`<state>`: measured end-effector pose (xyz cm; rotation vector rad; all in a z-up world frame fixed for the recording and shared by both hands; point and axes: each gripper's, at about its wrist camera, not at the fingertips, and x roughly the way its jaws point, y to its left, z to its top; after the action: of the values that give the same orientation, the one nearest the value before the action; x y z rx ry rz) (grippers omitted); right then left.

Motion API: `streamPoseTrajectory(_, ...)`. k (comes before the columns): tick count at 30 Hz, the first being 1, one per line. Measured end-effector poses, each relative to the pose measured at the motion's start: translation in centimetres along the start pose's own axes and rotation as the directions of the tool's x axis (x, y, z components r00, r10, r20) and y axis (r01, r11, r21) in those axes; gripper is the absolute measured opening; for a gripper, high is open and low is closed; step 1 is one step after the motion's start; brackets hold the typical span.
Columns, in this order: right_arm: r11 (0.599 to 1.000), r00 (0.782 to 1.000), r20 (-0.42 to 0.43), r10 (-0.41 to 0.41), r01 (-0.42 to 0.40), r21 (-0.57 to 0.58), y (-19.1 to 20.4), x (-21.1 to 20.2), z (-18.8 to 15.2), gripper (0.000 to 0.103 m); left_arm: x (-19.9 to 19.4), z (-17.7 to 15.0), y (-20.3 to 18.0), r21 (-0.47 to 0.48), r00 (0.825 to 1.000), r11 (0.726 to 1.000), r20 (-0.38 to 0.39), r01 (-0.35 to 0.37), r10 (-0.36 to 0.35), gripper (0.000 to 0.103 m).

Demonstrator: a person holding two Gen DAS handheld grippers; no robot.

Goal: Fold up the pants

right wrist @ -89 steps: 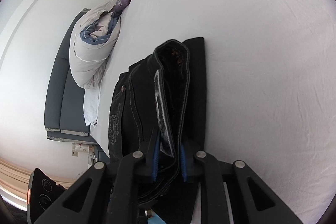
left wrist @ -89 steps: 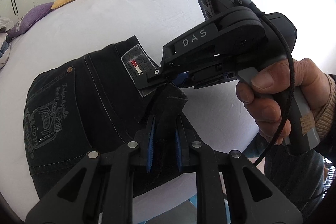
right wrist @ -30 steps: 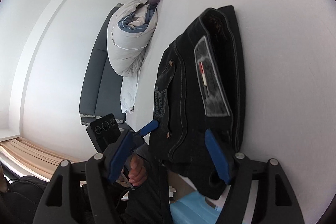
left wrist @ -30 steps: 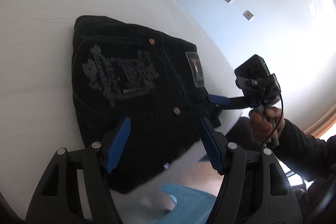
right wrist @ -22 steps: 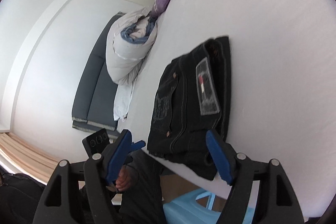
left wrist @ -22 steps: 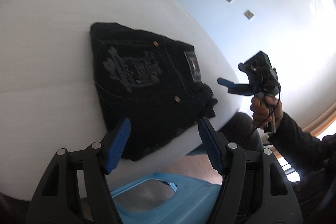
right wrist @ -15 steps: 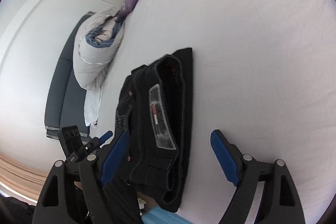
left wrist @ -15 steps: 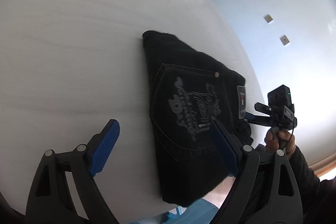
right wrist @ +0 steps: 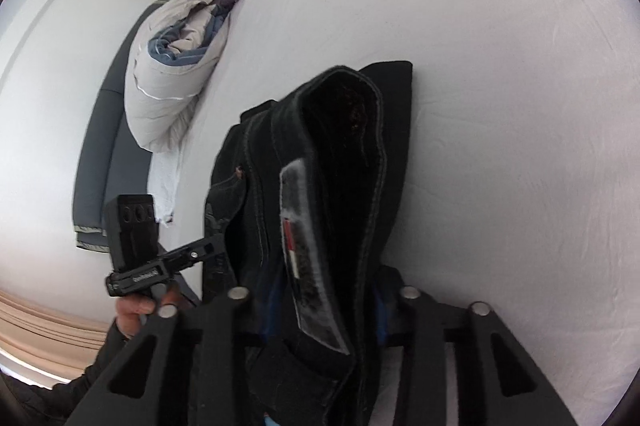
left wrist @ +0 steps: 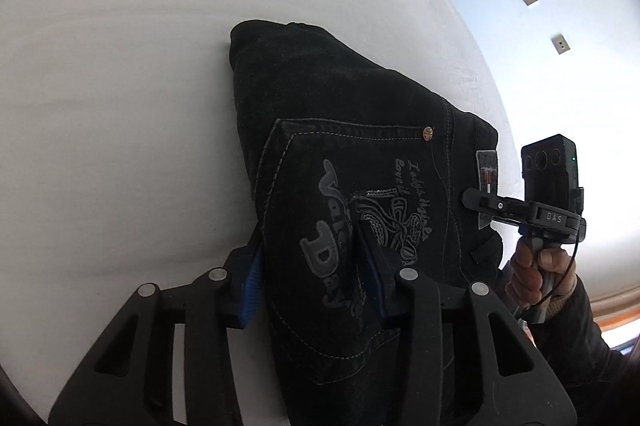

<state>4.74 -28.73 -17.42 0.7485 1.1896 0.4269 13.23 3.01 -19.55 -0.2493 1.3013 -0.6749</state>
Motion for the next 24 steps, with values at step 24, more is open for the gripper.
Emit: streamPoseTrajectory(24, 0.978, 0.984, 0.163, -0.077, 0.106, -0.177, 3.0, -0.4, 18.5, 0.021, -1.5, 17.5, -2.3, 0.121, 0.978, 0.986, 0.186, -0.116, 0.092, 0.032)
